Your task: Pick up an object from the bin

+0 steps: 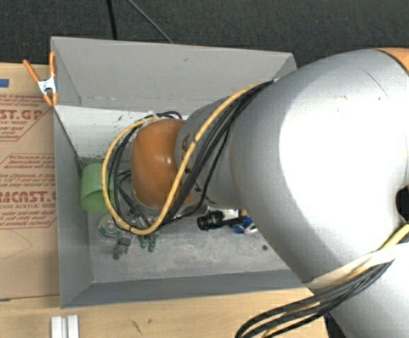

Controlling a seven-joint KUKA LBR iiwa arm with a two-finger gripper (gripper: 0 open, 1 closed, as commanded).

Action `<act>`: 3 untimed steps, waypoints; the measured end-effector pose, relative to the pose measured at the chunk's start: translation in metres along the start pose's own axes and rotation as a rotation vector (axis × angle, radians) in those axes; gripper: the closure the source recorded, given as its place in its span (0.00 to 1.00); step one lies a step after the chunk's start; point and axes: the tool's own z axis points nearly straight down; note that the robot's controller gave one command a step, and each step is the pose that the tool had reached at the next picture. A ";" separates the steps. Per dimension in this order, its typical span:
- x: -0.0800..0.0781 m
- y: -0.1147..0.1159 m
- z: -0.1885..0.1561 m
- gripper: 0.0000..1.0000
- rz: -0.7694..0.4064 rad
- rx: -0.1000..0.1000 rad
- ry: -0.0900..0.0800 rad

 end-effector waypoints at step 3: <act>-0.058 0.045 -0.138 1.00 0.025 -0.006 -0.009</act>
Offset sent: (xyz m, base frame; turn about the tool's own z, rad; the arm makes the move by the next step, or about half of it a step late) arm -0.0215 0.0336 0.0617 -0.0438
